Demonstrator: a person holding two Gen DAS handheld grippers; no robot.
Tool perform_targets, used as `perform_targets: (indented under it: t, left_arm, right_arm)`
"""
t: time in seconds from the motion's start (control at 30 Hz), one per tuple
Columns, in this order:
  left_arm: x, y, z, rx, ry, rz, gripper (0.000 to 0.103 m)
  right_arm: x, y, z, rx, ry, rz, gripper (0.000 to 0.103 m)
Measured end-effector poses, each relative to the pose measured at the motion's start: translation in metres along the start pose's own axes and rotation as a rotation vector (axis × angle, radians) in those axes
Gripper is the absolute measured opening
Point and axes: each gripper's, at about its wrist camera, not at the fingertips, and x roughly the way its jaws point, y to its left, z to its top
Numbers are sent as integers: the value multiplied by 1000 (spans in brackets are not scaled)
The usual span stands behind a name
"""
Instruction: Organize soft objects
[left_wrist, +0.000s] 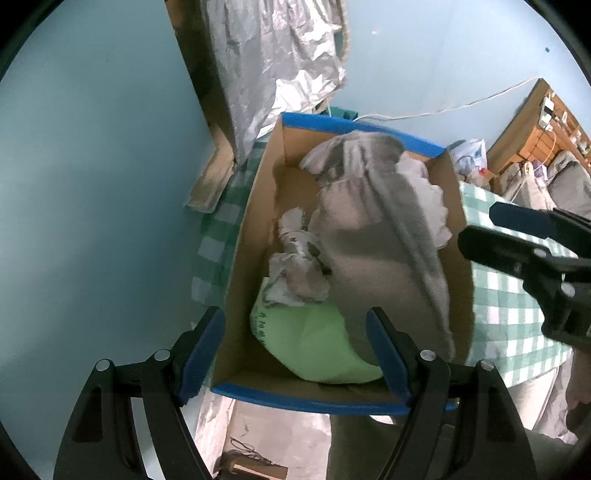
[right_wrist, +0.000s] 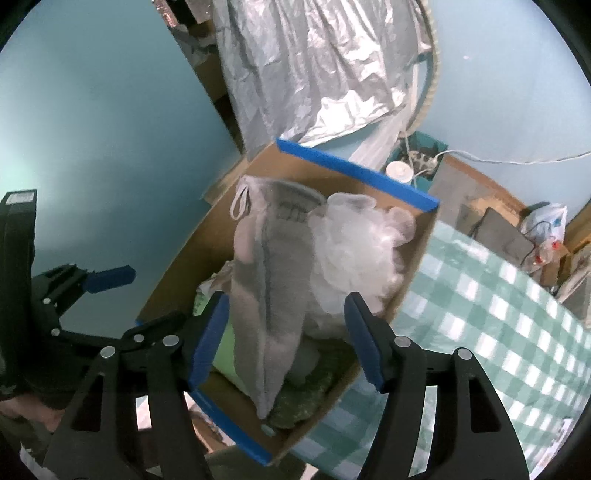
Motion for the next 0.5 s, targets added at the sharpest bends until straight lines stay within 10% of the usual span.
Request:
perform_targets:
  t: [0.5]
  left_arm:
    - [-54,-19,0,-44,-134,12,88]
  right_arm:
    - [-59,-19,4,55,-54,-46,68]
